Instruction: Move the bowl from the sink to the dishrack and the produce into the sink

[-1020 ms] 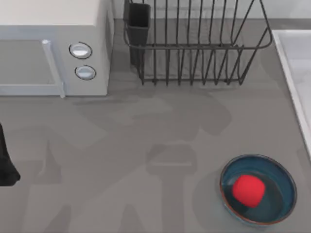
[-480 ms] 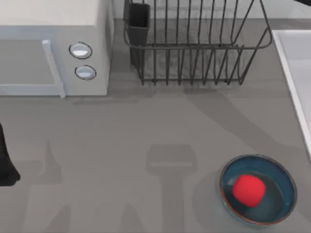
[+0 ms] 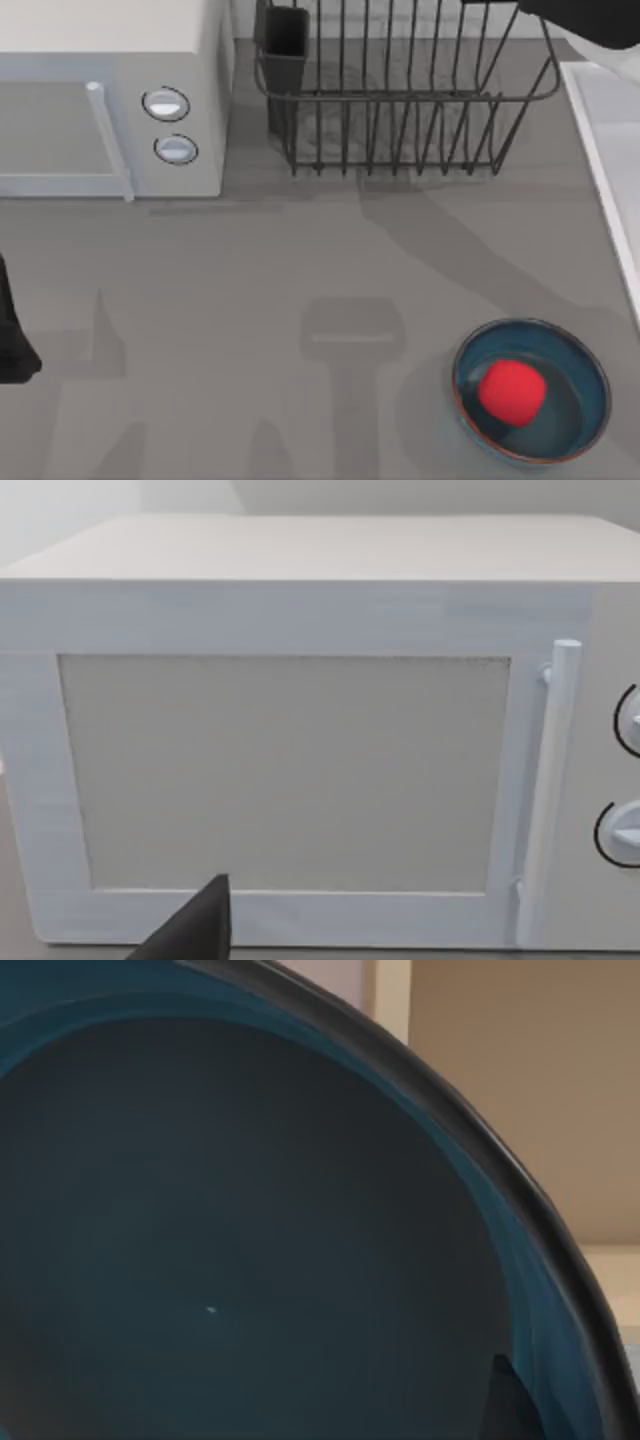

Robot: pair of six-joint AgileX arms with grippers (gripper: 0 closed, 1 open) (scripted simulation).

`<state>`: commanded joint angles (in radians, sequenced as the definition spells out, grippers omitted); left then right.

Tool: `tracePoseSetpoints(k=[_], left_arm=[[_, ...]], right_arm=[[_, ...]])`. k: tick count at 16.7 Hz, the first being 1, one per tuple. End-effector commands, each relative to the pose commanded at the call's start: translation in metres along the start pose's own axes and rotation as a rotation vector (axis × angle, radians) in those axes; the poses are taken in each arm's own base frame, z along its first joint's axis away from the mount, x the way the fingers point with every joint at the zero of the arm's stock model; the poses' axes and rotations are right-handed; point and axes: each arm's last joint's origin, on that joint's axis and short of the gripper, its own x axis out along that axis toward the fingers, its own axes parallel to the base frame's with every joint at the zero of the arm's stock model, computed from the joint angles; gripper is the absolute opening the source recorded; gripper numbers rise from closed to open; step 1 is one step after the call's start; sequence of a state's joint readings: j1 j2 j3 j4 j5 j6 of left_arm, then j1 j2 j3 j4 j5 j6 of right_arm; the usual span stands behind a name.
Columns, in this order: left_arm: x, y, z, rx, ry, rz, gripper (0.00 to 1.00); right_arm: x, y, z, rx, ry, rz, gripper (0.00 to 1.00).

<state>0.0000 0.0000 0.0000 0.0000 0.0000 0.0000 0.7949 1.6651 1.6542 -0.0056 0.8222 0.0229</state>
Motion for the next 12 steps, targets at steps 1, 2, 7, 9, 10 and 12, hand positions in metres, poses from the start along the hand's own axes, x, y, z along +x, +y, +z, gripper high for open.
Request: tracePoseSetpoints(k=[1, 2, 7, 9, 10, 12], left_arm=[[0.000, 0.000, 0.000, 0.000, 0.000, 0.000, 1.00], [0.000, 0.000, 0.000, 0.000, 0.000, 0.000, 1.00], [0.000, 0.000, 0.000, 0.000, 0.000, 0.000, 1.00], [0.000, 0.000, 0.000, 0.000, 0.000, 0.000, 1.00], [0.000, 0.000, 0.000, 0.000, 0.000, 0.000, 1.00], [0.000, 0.000, 0.000, 0.000, 0.000, 0.000, 1.00]], right_arm=[[0.001, -0.001, 0.000, 0.000, 0.001, 0.001, 0.00], [0.001, -0.001, -0.001, 0.000, 0.002, 0.001, 0.00], [0.035, 0.013, -0.049, -0.007, 0.008, -0.004, 0.00], [0.055, 0.017, -0.082, 0.000, 0.000, -0.002, 0.00], [0.064, 0.018, -0.100, 0.006, -0.006, -0.001, 0.00], [0.080, 0.015, -0.135, 0.013, -0.015, 0.000, 0.00]])
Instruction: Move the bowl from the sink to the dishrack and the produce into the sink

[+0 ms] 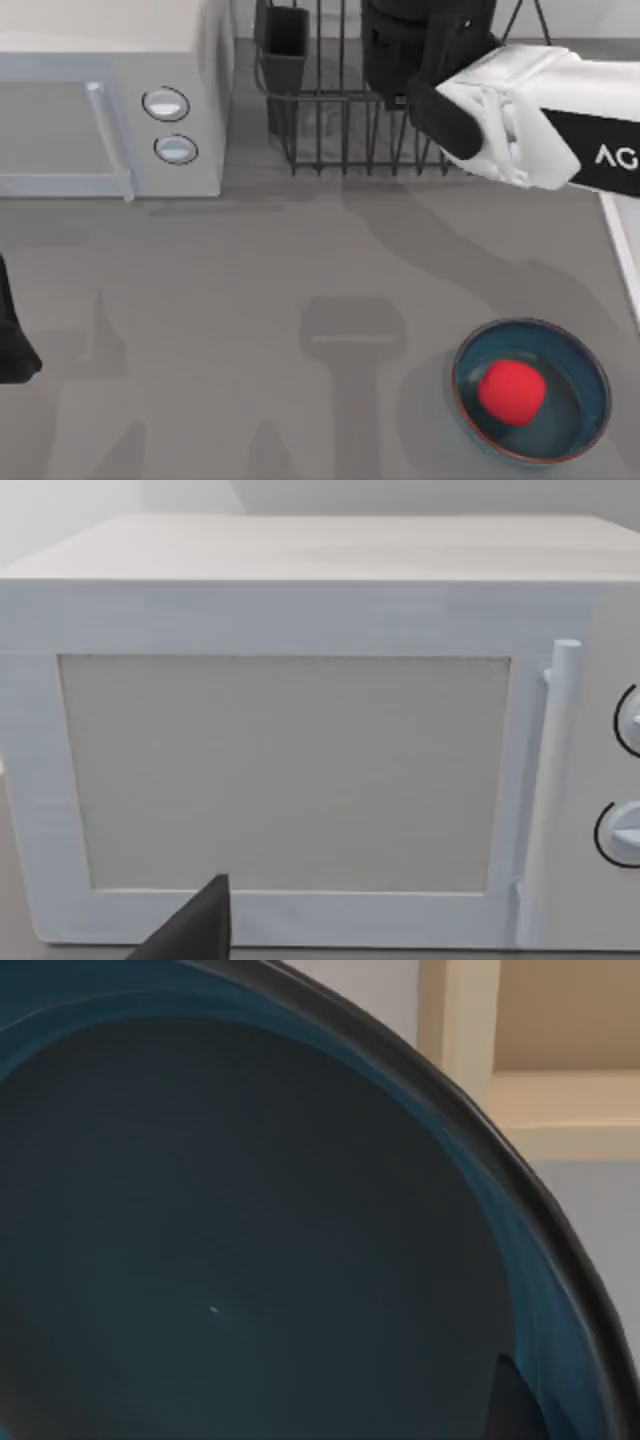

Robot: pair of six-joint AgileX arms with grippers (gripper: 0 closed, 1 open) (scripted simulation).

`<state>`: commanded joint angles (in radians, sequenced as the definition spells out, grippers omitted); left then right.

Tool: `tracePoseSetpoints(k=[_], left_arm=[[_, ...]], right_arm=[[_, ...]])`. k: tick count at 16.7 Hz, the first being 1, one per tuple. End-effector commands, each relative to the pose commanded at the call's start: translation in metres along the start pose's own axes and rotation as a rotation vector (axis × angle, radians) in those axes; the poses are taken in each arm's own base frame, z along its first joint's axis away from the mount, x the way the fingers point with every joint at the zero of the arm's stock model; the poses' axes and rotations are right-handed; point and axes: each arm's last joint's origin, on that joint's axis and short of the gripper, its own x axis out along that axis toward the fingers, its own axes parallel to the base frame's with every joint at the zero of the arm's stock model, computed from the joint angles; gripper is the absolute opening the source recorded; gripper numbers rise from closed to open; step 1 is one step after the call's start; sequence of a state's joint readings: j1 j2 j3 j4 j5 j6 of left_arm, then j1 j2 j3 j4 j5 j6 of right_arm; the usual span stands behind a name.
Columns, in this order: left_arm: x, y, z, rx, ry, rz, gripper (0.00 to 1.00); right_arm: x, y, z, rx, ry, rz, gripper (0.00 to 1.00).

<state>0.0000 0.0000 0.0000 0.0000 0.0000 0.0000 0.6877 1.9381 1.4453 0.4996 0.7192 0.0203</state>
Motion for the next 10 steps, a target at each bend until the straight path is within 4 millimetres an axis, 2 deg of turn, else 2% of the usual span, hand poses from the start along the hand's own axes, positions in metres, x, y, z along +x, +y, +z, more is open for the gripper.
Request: tracePoseSetpoints(k=[3, 5, 10], left_arm=[[0.000, 0.000, 0.000, 0.000, 0.000, 0.000, 1.00], [0.000, 0.000, 0.000, 0.000, 0.000, 0.000, 1.00], [0.000, 0.000, 0.000, 0.000, 0.000, 0.000, 1.00]], right_arm=[[0.015, -0.010, -0.045, -0.005, 0.005, 0.000, 0.00], [0.019, -0.015, -0.062, -0.012, 0.013, 0.000, 0.00], [0.019, -0.016, -0.065, -0.013, 0.015, 0.000, 0.00]])
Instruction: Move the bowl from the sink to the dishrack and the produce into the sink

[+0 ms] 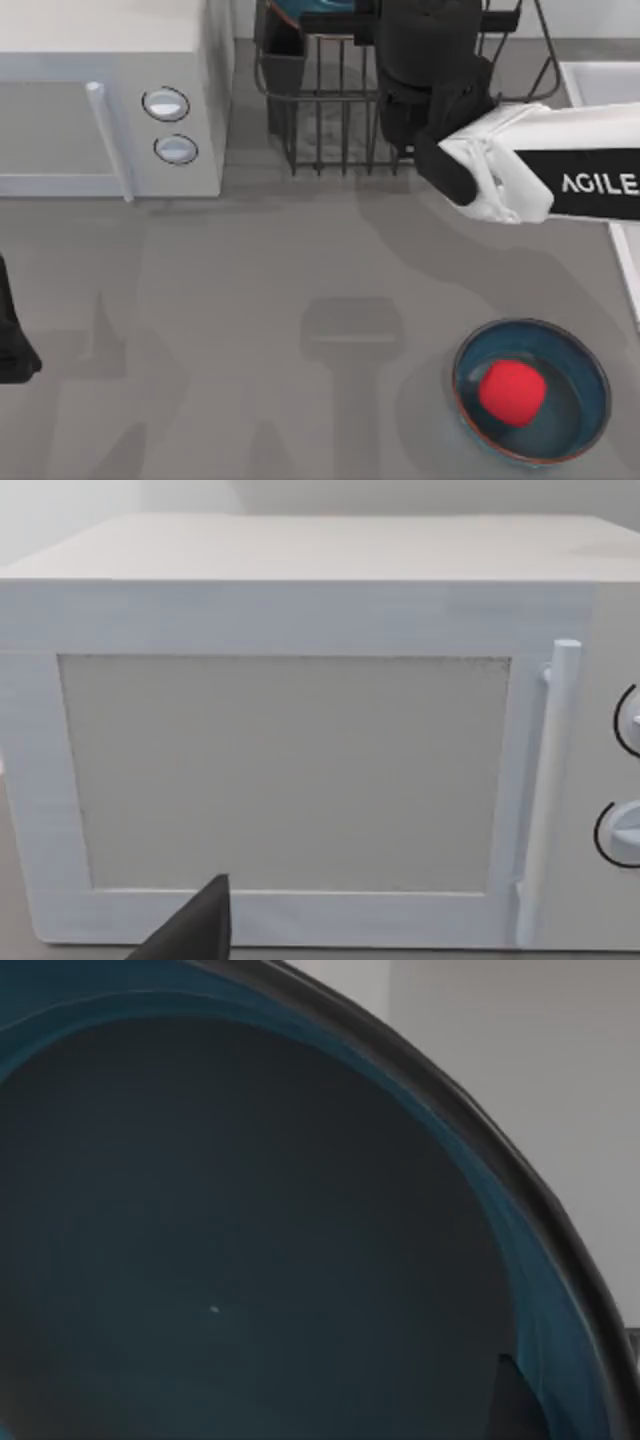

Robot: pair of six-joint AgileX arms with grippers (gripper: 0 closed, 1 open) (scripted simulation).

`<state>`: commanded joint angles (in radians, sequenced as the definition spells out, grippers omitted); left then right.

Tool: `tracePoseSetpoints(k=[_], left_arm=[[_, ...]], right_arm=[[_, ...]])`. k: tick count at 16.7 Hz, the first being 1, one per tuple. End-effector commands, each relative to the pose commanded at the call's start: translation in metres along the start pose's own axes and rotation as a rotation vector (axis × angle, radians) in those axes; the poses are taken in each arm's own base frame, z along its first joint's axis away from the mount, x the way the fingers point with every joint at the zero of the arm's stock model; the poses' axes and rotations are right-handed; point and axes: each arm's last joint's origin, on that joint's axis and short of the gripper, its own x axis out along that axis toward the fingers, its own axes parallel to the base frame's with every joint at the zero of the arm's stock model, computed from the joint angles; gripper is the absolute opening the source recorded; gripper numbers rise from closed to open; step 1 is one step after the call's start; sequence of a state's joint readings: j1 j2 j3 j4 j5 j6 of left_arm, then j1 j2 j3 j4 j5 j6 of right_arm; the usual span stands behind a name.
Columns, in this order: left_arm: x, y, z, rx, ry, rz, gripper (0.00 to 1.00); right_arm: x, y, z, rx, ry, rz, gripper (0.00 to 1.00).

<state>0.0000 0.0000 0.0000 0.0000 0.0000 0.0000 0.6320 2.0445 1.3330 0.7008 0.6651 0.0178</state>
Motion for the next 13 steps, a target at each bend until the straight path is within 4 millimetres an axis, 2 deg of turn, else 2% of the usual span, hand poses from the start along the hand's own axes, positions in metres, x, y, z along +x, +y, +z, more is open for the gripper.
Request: tracePoseSetpoints(k=[13], left_arm=[[0.0000, 0.0000, 0.0000, 0.000, 0.000, 0.000, 1.00]], right_arm=[[0.0000, 0.0000, 0.0000, 0.000, 0.000, 0.000, 0.98]])
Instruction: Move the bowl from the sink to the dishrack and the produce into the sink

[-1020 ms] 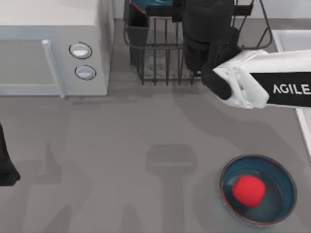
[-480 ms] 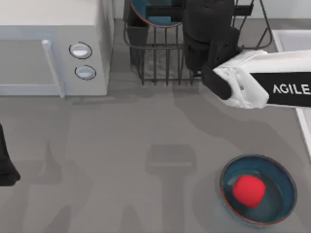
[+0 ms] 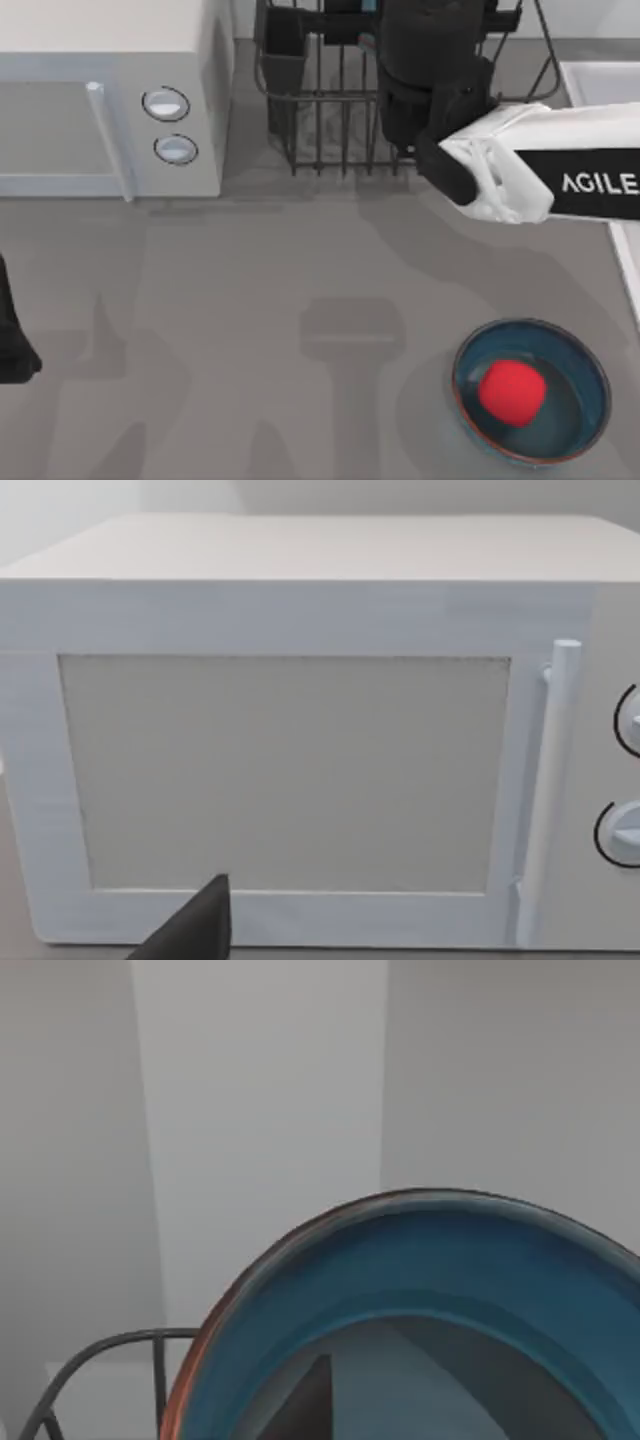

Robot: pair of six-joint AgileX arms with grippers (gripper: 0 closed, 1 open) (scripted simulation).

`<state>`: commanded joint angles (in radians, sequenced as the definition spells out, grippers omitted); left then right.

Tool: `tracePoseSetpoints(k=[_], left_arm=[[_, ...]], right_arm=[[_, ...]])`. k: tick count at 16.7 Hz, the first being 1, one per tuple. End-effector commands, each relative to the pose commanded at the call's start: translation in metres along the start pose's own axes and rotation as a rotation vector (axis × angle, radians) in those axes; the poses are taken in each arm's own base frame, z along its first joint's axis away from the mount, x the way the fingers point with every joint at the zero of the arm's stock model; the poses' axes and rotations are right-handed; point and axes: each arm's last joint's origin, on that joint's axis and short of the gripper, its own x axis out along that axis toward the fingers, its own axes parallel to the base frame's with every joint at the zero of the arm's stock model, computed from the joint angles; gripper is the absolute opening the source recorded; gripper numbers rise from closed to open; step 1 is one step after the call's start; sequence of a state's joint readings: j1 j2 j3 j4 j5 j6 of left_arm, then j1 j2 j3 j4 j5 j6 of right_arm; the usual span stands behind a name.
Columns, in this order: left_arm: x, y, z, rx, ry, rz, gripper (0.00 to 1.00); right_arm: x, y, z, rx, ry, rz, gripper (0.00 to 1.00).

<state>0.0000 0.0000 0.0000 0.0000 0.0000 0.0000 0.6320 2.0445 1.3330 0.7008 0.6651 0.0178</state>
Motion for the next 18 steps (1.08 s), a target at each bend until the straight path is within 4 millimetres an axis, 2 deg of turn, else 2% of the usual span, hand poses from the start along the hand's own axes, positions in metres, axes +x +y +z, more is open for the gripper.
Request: tracePoseSetpoints(k=[11, 14, 16, 18], left_arm=[[0.000, 0.000, 0.000, 0.000, 0.000, 0.000, 1.00], [0.000, 0.000, 0.000, 0.000, 0.000, 0.000, 1.00], [0.000, 0.000, 0.000, 0.000, 0.000, 0.000, 1.00], [0.000, 0.000, 0.000, 0.000, 0.000, 0.000, 1.00]], right_arm=[[-0.001, -0.002, 0.001, -0.001, 0.001, 0.005, 1.00], [-0.009, -0.030, 0.010, -0.009, 0.019, 0.030, 1.00], [-0.023, -0.060, 0.019, -0.018, 0.041, 0.057, 1.00], [-0.047, -0.096, 0.029, -0.022, 0.064, 0.088, 1.00]])
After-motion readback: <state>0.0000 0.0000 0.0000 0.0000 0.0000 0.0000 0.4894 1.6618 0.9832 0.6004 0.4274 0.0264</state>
